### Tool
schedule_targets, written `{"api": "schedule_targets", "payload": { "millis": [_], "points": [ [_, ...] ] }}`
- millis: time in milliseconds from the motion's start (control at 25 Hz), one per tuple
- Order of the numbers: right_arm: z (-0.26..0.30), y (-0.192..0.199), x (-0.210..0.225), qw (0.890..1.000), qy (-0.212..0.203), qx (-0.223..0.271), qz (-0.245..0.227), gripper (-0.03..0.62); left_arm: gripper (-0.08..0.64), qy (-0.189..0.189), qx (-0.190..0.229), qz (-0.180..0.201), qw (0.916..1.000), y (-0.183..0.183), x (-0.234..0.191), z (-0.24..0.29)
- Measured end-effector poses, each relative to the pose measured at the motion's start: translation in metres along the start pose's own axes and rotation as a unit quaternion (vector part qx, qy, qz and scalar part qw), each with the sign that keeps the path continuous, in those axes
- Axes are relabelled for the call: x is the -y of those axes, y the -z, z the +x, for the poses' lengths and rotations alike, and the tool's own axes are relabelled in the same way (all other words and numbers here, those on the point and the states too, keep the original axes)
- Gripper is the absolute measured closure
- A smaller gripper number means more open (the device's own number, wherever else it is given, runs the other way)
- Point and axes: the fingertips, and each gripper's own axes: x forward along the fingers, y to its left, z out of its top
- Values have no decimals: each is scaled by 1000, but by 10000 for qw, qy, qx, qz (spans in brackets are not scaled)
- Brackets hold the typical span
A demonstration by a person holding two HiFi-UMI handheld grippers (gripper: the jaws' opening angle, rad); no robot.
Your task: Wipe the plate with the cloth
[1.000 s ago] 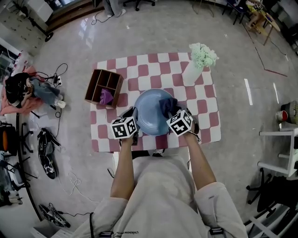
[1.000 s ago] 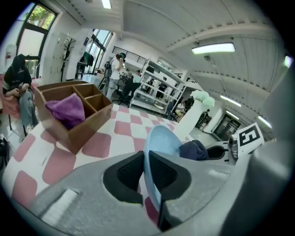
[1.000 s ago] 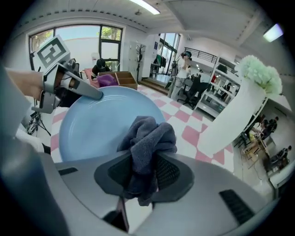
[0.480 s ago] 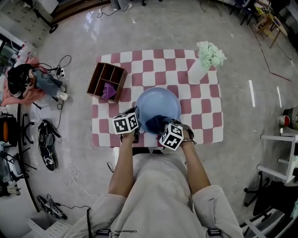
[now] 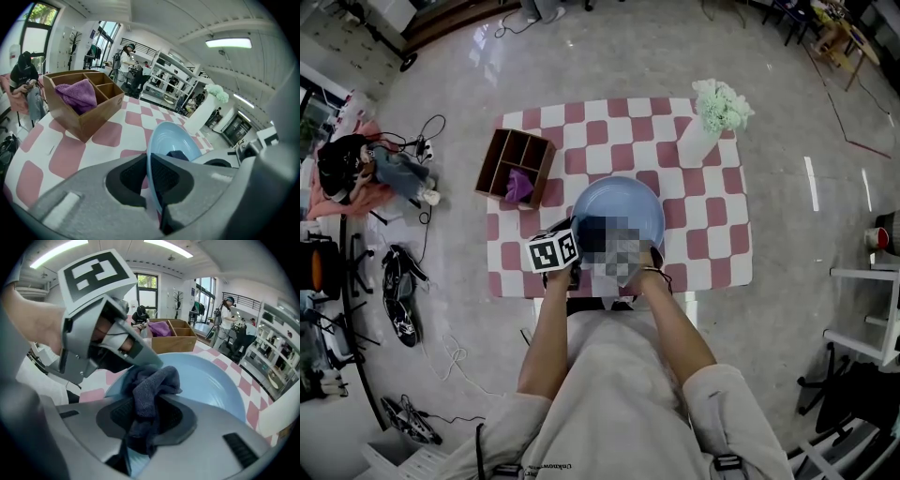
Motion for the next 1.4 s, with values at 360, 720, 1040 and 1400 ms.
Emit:
{"api": "schedule_targets", "payload": {
  "millis": [360, 720, 1040, 1400],
  "points": [
    [8, -22, 61, 9974, 699, 28, -189, 477, 535, -69, 7, 204, 9998, -6, 0, 0],
    [3, 0, 127, 9847, 1520, -581, -616, 480, 535, -95, -39, 1, 9999, 2, 0, -1],
    [-22, 55, 141, 9802, 1626, -874, 711, 482, 535, -193, -82, 63, 9998, -8, -1, 8],
    [-38, 94, 100, 9693, 1579, -1113, 1518, 483, 535, -63, -114, -127, 9998, 6, -17, 20]
  ]
}}
